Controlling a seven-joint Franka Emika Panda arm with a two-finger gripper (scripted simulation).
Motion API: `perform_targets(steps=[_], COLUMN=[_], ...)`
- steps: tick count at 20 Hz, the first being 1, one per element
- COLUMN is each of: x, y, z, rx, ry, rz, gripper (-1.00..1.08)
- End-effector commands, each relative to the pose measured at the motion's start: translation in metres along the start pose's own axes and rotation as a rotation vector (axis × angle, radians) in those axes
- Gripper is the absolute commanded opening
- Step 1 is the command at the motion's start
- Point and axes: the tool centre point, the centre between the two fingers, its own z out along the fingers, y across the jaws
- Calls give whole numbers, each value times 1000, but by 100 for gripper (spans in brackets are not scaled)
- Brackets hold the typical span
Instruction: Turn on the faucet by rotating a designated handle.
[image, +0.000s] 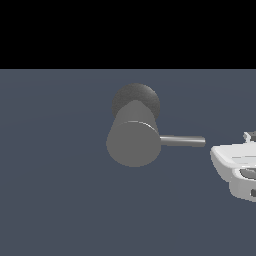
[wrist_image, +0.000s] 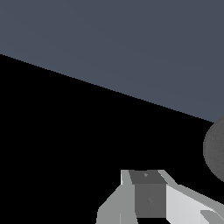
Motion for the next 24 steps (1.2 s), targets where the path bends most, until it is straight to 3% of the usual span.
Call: perform_targets(steps=[1,9,15,24], x=[1,-2,4,-2], y=[-1,34,52,80], z=[0,-1,-2,-3], rx=[2,-49,-55,-100], ry=[2,-8,9,28], rz=[0,24,88,190], gripper=[-100,-100,-100,-100])
